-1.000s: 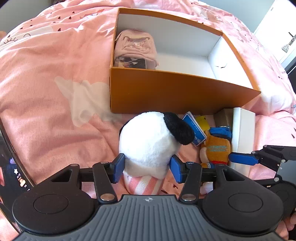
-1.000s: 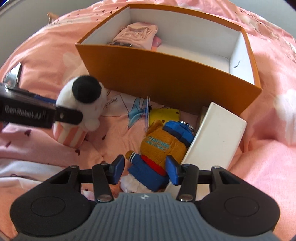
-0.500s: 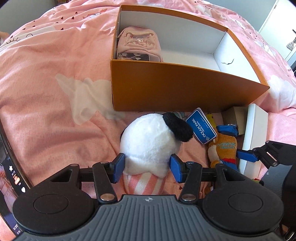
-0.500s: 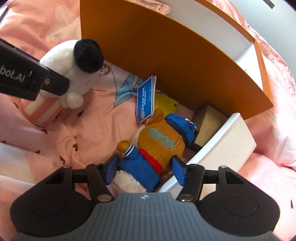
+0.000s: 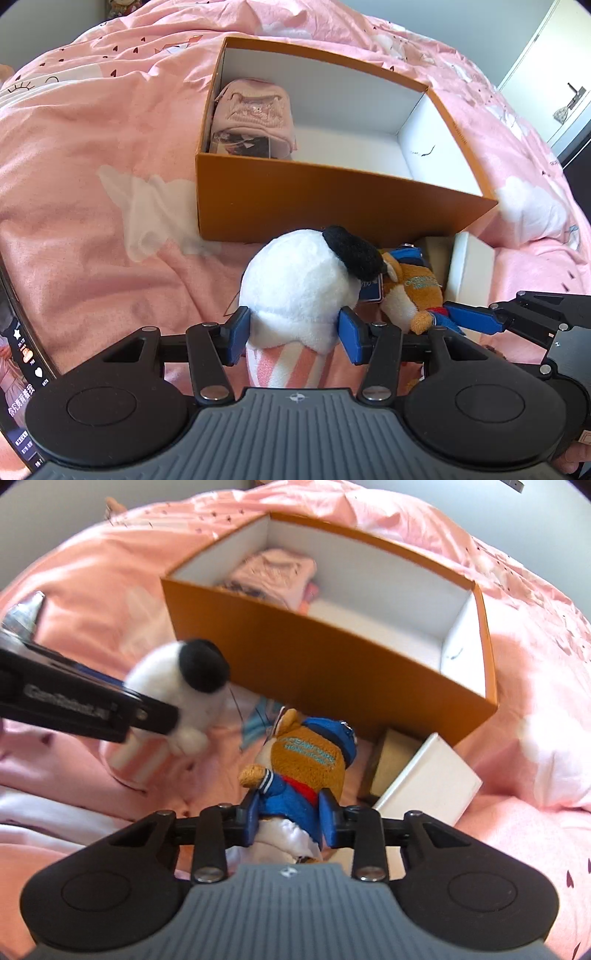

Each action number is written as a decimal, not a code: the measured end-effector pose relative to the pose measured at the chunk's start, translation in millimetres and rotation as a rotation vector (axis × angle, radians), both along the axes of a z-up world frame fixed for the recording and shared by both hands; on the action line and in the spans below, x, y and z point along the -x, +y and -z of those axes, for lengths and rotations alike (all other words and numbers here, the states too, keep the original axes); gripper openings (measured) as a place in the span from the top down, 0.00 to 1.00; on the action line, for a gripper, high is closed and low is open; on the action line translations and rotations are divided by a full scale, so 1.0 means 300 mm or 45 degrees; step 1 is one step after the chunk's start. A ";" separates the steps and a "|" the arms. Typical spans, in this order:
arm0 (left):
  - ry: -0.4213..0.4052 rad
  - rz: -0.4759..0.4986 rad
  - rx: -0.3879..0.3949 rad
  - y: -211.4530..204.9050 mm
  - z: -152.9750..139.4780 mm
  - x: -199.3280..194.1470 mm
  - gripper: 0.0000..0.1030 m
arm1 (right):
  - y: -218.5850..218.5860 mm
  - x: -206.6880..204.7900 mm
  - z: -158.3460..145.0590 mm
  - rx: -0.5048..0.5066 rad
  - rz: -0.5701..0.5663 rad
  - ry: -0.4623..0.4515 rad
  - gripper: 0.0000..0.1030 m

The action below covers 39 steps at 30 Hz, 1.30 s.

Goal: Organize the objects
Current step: 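Grasp the white striped-base plush with the left tool while the right tool grasps the orange bear plush, then carry both plush toys with both tools over into the orange box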

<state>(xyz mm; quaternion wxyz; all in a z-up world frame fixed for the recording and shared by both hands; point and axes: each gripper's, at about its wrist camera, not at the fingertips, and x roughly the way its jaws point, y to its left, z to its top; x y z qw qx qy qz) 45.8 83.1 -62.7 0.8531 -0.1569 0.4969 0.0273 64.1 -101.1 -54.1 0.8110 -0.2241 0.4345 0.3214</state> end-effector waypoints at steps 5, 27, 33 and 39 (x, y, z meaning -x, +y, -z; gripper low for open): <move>-0.025 -0.001 0.028 -0.010 -0.025 0.002 0.44 | -0.042 -0.021 -0.067 -0.132 0.000 0.080 0.67; -0.326 -0.059 0.178 0.016 -0.264 -0.009 0.45 | -0.143 -0.120 -0.333 -0.488 0.031 0.057 0.67; -0.416 -0.057 0.183 0.039 -0.333 -0.062 0.45 | -0.144 -0.165 -0.397 -0.539 0.015 -0.035 0.67; -0.461 -0.103 0.211 0.112 -0.377 -0.148 0.45 | -0.142 -0.242 -0.429 -0.590 0.031 -0.084 0.67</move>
